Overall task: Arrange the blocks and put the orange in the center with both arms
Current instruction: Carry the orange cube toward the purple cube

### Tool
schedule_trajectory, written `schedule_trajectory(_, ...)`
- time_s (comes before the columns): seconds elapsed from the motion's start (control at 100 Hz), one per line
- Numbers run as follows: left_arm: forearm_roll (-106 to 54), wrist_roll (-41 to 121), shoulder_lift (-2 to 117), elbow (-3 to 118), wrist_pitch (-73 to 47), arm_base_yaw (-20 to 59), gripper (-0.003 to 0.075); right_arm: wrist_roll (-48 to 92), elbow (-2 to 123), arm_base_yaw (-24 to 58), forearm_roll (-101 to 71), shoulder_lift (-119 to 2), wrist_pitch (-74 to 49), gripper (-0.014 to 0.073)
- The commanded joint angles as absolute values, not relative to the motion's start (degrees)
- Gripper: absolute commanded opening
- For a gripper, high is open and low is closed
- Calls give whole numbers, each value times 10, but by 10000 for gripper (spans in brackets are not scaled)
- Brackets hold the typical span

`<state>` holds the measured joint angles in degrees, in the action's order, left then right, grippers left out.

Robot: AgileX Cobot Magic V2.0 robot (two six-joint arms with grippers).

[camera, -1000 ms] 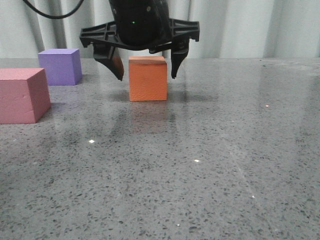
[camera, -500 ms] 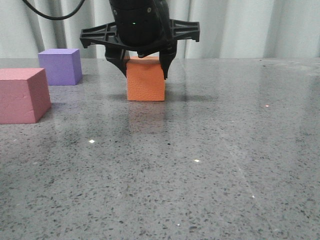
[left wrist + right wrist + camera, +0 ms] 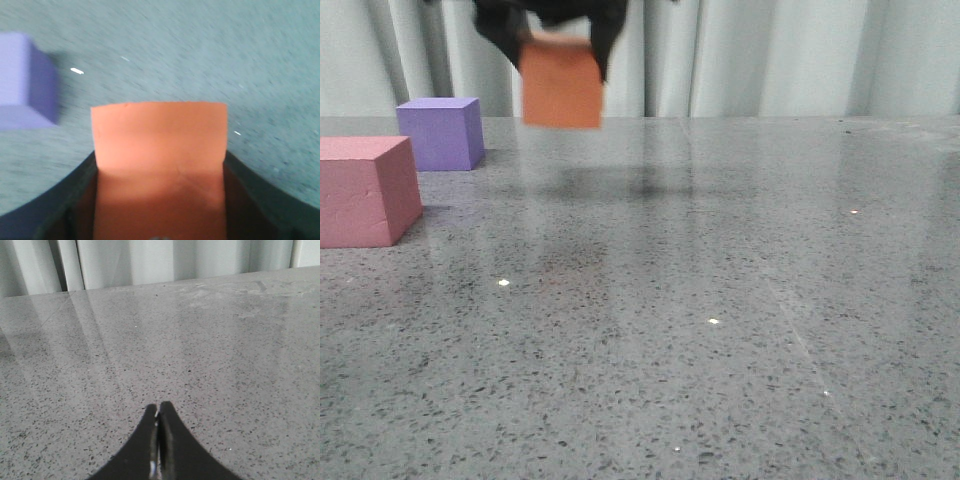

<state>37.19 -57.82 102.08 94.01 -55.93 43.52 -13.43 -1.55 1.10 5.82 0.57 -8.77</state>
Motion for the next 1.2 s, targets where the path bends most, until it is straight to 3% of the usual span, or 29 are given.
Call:
schedule_trajectory(0.0,437,-589,962,960,-583,439,156,-129,-8,8,58,21,-39,-67)
schedule_trajectory(0.36,505,-571,880,902,-611,417,156,-129,-8,8,58,21,-39,-67)
schedule_trajectory(0.72,451,-554,796,752,-463,319,156,-129,-8,8,58,21,-39,-67)
schedule_trajectory(1.19,378,-503,794,701,-344,273,156,-129,-8,8,58,21,-39,-67)
